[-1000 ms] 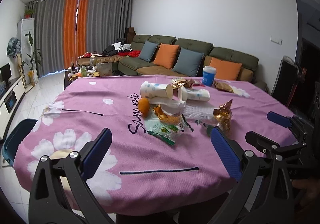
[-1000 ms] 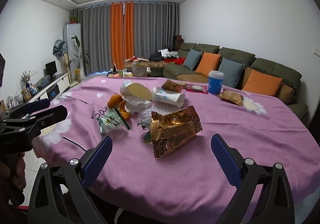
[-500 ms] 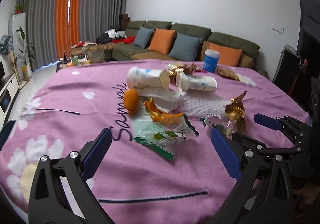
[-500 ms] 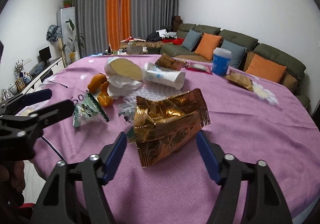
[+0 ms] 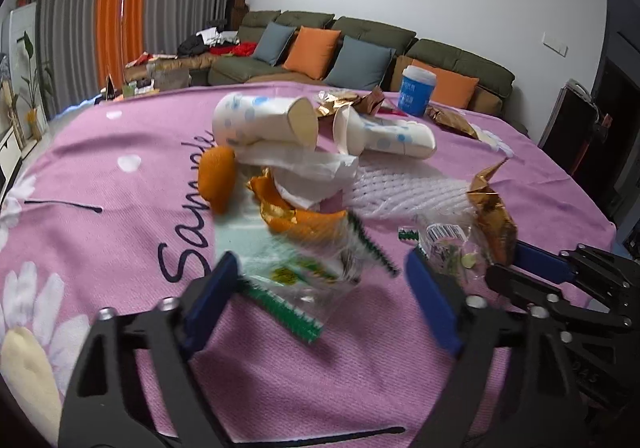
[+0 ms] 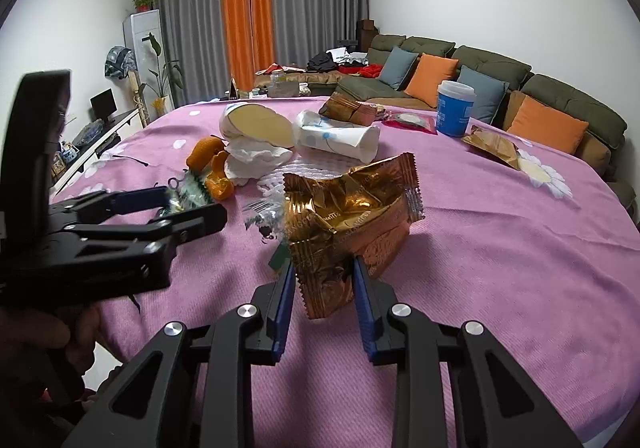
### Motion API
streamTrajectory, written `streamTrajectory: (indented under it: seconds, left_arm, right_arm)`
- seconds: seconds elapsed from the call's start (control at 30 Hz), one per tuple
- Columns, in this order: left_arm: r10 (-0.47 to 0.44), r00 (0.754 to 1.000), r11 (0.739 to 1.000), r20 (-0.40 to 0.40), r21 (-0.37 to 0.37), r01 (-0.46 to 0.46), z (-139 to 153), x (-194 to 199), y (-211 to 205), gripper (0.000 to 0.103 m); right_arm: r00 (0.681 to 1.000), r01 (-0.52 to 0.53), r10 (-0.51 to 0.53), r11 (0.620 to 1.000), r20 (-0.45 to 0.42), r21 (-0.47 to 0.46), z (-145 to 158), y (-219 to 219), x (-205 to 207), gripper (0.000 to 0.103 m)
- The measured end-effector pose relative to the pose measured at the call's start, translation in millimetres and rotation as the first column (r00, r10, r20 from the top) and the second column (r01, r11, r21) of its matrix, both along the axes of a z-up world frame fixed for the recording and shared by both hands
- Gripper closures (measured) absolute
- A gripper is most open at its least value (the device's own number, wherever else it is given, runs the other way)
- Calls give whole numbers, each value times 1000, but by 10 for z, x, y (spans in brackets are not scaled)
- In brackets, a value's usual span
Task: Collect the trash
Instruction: 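Grasp the gold snack wrapper with the right tool while the left tool grasps a plastic bag, then carry the gold wrapper and plastic bag over the teal bin with both tools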
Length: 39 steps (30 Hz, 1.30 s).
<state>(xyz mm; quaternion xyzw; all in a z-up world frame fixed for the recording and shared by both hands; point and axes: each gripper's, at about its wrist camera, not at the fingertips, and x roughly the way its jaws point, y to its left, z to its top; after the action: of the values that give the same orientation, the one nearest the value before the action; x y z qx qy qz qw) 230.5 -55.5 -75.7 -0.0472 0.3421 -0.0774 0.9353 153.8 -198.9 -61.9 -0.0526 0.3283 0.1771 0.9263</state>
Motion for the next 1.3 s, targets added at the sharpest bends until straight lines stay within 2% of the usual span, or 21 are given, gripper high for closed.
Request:
streamTrajectory:
  seconds: [0.17,0.2,0.4,0.47,0.5,0.57,0.6,0.7,0.8,1.17,1.3]
  left_arm:
    - [-5,1000,1000,-1,-1,5,-44,32,-30,33]
    - [-5,1000,1000,2,1,5,-48,37,-34,36]
    - [-10,1000,1000,24,7,10,-33,-11,-40,45]
    - [-14,999,1000,36,9,13,-19,-49,-28,52]
    - [-16,999,1000,44,7,15,-7,-61,-26,60]
    - [-19,998,1000,56,8,19,29,-83,-20,85]
    - [-26,999,1000,41,9,26,15,-65,-25,92]
    - [-26,1000,1000,13,-17,27,-40,-61,3,98]
    - [-26,999,999,24,-22,27,-20,-102,8,102]
    - [-32,997,999,69,-28,34,100,-249,28,102]
    - [-40,997,999,73,-1,40,129,-258,14,102]
  right_arm:
    - [1000,1,-1,1000,-7,-1,-17,-15,-8,76]
    - [1000,-2,2,1000,-11,0,-23,-15,-11,80]
    - [1000,-5,5,1000,-17,7,-23,-49,-25,85]
    - [1000,1,0,1000,-12,12,-4,-76,-49,85]
    - [1000,3,-2,1000,-11,14,1,-84,-62,88]
    - [1000,3,-3,1000,-10,14,15,-104,-87,90]
    - [1000,3,-3,1000,-7,19,25,-116,-105,90]
    - [1000,10,-10,1000,-4,28,45,-146,-135,91]
    - [1000,20,-20,999,2,37,78,-170,-160,91]
    - [998,49,-52,991,27,124,243,-348,-250,94]
    - [998,47,-52,991,33,129,265,-344,-260,94]
